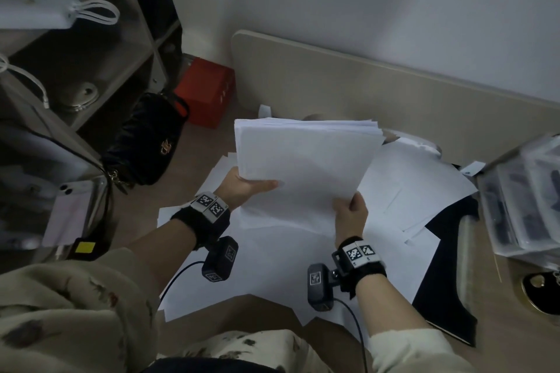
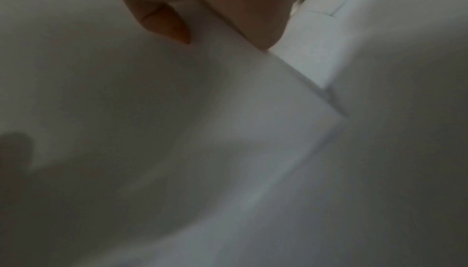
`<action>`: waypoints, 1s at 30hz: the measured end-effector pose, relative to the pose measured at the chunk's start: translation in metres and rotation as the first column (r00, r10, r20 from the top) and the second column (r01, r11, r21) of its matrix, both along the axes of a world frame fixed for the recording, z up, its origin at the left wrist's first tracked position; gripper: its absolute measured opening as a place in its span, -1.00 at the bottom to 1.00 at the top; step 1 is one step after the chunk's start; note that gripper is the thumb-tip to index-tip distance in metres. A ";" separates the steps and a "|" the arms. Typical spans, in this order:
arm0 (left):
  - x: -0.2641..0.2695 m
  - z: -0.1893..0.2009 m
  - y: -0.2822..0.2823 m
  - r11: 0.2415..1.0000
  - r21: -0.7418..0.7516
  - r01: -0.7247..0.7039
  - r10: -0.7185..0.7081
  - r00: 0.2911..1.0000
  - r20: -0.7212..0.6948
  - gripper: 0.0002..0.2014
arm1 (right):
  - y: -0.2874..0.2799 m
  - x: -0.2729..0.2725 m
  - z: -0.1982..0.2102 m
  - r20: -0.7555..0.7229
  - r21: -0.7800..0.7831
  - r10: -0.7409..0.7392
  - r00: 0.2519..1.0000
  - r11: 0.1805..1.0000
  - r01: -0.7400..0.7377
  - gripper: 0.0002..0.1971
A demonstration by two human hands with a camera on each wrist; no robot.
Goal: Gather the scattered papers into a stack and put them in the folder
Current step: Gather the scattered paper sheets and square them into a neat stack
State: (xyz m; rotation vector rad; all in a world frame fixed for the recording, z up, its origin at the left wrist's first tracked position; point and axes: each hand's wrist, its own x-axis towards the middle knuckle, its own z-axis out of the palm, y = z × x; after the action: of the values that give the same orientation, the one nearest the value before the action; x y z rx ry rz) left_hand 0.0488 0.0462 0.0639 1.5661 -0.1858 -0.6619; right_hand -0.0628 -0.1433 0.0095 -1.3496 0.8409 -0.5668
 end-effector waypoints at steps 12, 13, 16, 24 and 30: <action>-0.004 -0.003 0.006 0.994 0.030 0.102 -0.102 0.995 -0.021 -0.57 | 0.011 -0.020 -0.029 -0.327 0.007 0.268 0.906 0.960 -0.281 -0.46; -0.004 -0.003 0.007 0.994 0.030 0.107 -0.106 0.994 -0.019 -0.57 | 0.009 -0.023 -0.031 -0.362 0.034 0.294 0.885 0.952 -0.303 -0.47; -0.003 -0.004 0.008 0.992 0.037 0.118 -0.118 0.993 -0.010 -0.59 | 0.004 -0.026 -0.029 -0.375 0.019 0.327 0.867 0.938 -0.346 -0.53; -0.005 -0.001 0.010 0.989 0.052 0.137 -0.138 0.990 0.009 -0.59 | 0.001 -0.004 0.006 -0.028 -0.049 0.073 0.997 0.996 -0.074 -0.52; -0.010 -0.002 0.013 0.979 0.096 0.179 -0.179 0.984 -0.005 -0.63 | 0.004 -0.015 -0.007 -0.168 -0.045 0.112 0.980 0.992 -0.121 -0.72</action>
State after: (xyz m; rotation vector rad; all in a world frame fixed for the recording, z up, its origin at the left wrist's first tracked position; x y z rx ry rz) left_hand 0.0390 0.0589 0.0623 1.6554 -0.3044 -0.8192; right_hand -0.0774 -0.1394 0.0028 -1.5008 0.8785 -0.3931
